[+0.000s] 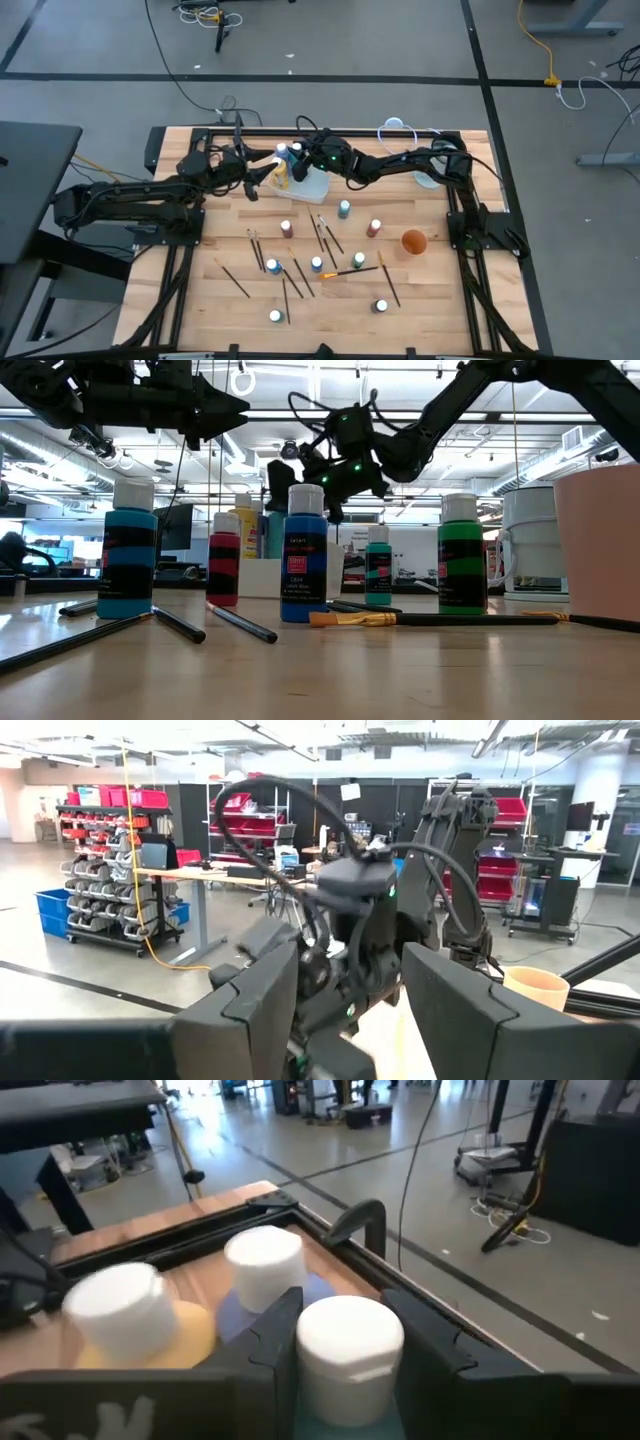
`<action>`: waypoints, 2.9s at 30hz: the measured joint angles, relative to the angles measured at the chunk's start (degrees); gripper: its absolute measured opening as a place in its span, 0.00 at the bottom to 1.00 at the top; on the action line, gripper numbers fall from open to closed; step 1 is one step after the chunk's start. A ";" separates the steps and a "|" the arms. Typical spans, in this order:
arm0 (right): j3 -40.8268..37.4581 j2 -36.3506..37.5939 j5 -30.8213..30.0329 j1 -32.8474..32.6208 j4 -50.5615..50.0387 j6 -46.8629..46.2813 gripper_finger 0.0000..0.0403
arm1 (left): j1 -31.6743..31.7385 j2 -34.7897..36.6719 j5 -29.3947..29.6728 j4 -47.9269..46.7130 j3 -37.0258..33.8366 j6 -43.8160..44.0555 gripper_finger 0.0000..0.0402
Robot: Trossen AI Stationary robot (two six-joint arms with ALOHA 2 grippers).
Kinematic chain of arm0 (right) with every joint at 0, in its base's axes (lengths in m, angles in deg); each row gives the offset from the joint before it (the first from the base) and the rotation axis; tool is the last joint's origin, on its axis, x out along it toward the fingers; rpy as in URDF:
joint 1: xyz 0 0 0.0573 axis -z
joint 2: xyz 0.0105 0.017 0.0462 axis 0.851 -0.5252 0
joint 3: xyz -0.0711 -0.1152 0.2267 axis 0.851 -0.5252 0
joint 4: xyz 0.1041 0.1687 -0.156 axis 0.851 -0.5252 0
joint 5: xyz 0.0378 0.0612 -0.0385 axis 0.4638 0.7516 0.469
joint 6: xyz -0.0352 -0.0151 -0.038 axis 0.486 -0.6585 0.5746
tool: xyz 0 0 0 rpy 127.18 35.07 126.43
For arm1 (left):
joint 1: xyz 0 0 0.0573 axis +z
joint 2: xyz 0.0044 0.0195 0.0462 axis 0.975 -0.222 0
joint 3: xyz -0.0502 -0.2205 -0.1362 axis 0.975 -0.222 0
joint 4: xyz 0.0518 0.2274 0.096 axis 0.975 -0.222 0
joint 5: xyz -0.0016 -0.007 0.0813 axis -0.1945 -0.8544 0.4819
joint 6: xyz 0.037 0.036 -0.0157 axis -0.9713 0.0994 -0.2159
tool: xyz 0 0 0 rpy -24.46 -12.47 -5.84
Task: Pick & Place Paint Supplies
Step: Put the large light blue paint bottle into the white bin, then put the small light blue paint bottle into the white bin
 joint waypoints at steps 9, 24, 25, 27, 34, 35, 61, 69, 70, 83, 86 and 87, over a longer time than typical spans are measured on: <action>0.40 -1.27 -0.93 0.00 2.17 0.39 0.30 | -0.02 0.00 -0.19 -1.37 0.02 0.17 0.48; 0.38 0.10 1.73 -0.39 2.26 3.08 0.45 | 0.00 0.00 -0.61 -2.16 0.02 1.29 0.48; 0.38 0.43 1.75 -0.49 2.35 3.08 0.46 | 0.00 0.00 -0.61 -2.21 0.02 1.31 0.48; 0.38 1.04 1.77 -0.79 2.30 3.53 0.47 | 0.00 0.00 -0.64 -2.24 0.02 1.33 0.48; 0.36 4.48 3.44 -2.63 -1.51 9.43 0.45 | -0.02 0.00 -0.73 -4.02 0.02 2.65 0.48; 0.36 5.26 3.72 -3.02 -3.23 9.40 0.45 | -0.02 -0.01 -0.72 -4.33 0.02 2.80 0.48; 0.30 21.60 6.34 -14.66 -71.70 -8.87 0.43 | -1.38 0.00 -2.84 -5.23 0.02 3.22 0.48; 0.27 21.59 4.64 -14.73 -74.85 -10.41 0.43 | -1.38 0.00 -2.99 -5.32 0.02 3.23 0.48; 0.27 21.59 4.60 -14.73 -75.63 -10.50 0.43 | -1.38 0.00 -2.99 -5.49 0.02 3.23 0.48; -4.43 21.75 3.23 -14.66 -67.72 -7.86 0.43 | -1.46 -0.02 -3.06 -5.78 0.02 3.23 0.48; -4.16 21.96 3.52 -14.67 -68.25 -6.94 0.43 | -1.46 -0.01 -3.06 -5.75 0.02 3.23 0.48; -3.93 21.99 3.69 -14.67 -68.53 -6.91 0.43 | -1.46 -0.02 -3.06 -5.73 0.02 3.23 0.48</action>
